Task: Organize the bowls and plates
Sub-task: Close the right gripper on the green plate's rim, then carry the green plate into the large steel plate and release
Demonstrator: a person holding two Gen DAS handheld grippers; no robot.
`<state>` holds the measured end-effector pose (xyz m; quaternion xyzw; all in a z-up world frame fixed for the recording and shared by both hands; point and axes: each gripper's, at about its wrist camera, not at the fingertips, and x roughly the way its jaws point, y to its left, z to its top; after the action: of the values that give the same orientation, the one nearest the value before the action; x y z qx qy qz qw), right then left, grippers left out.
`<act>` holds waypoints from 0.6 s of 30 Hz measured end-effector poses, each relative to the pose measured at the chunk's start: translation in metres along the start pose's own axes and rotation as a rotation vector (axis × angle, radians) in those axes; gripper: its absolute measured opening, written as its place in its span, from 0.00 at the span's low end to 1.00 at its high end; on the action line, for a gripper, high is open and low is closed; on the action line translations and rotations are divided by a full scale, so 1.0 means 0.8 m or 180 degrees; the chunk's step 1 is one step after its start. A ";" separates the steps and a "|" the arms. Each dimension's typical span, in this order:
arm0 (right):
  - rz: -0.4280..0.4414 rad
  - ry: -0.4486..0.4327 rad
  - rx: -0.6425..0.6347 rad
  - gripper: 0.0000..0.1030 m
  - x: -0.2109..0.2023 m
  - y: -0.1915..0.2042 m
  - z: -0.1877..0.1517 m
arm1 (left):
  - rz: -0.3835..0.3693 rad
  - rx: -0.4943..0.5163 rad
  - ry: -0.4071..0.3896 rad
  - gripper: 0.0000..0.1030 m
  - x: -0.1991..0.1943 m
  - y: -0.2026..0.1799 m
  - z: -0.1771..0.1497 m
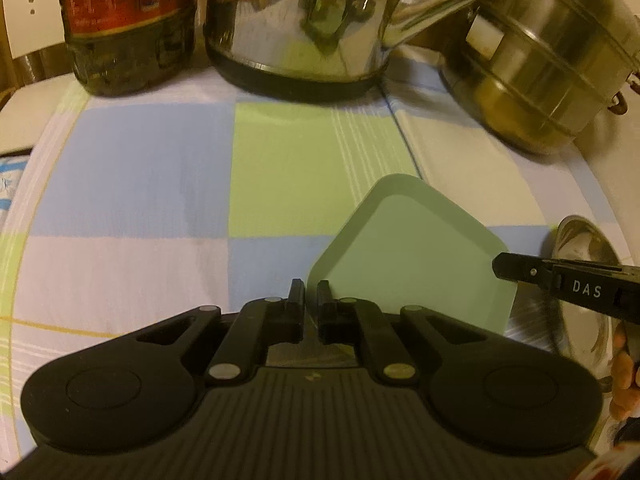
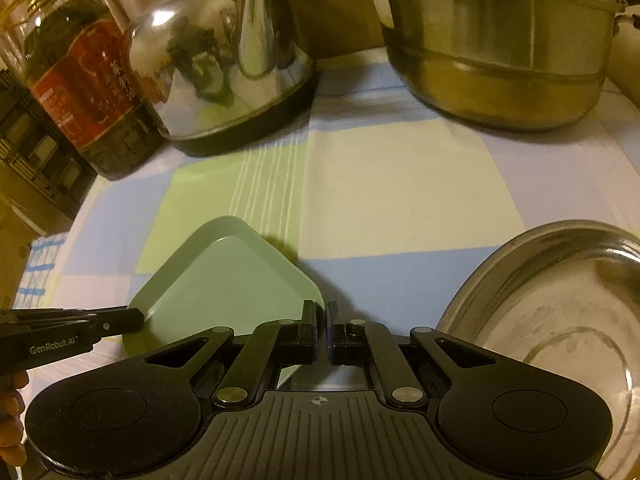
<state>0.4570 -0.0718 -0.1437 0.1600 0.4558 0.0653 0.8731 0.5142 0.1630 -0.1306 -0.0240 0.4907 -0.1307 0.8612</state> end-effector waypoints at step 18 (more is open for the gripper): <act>-0.0160 -0.0368 0.0332 0.04 -0.114 -0.079 -0.013 | -0.0221 0.0346 -0.0308 0.05 -0.048 -0.128 0.005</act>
<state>0.3939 -0.1524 -0.0999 0.1972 0.4113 0.0101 0.8899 0.4780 0.0736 -0.0790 -0.0005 0.4395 -0.1856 0.8789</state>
